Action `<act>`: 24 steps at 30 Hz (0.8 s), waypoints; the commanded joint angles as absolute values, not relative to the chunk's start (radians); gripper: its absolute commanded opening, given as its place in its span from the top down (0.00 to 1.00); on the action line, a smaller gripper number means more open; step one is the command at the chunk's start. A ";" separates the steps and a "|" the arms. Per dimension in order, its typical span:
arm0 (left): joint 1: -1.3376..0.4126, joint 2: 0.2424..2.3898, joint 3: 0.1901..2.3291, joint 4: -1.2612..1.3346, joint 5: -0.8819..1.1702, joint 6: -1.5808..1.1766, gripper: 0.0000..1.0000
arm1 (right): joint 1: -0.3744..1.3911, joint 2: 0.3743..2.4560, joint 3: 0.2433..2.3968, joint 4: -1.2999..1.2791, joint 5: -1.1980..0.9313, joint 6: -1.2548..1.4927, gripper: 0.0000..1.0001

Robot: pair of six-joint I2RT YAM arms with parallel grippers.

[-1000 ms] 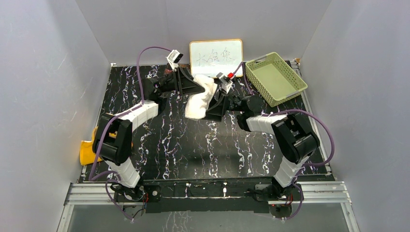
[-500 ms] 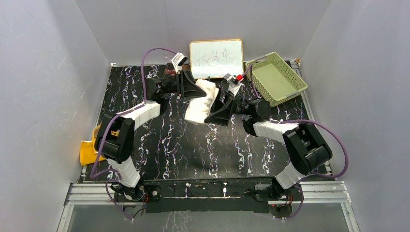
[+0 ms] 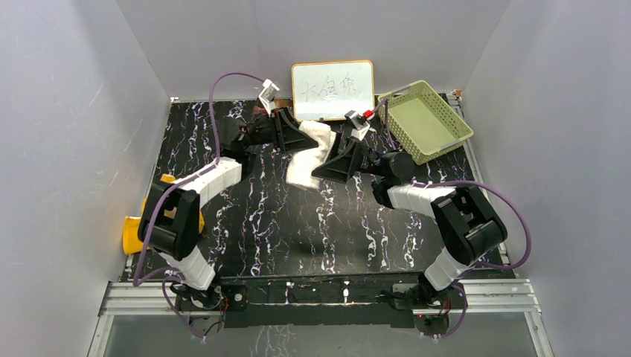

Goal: Roll the towels
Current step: Place the towel in the bin.

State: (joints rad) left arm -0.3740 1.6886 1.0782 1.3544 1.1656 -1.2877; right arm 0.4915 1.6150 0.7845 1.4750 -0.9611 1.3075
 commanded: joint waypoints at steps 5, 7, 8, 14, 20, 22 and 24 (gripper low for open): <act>-0.371 1.515 1.055 0.853 1.060 -0.759 0.66 | 0.504 1.536 0.813 1.296 -0.785 1.141 0.29; -0.371 1.503 1.048 0.817 1.042 -0.724 0.66 | 0.508 1.528 0.822 1.217 -0.765 1.100 0.31; -0.372 1.498 1.045 0.806 1.036 -0.706 0.66 | 0.509 1.526 0.825 1.178 -0.753 1.081 0.33; -0.371 1.476 1.027 0.737 0.992 -0.644 0.62 | 0.517 1.532 0.860 1.057 -0.735 1.027 0.50; -0.368 1.433 1.037 0.610 0.884 -0.565 0.49 | 0.520 1.509 0.894 0.858 -0.715 0.907 0.82; -0.360 1.409 1.047 0.573 0.818 -0.554 0.40 | 0.521 1.479 0.896 0.777 -0.679 0.849 0.92; -0.349 1.383 1.065 0.532 0.772 -0.541 0.30 | 0.518 1.443 0.889 0.699 -0.619 0.784 0.97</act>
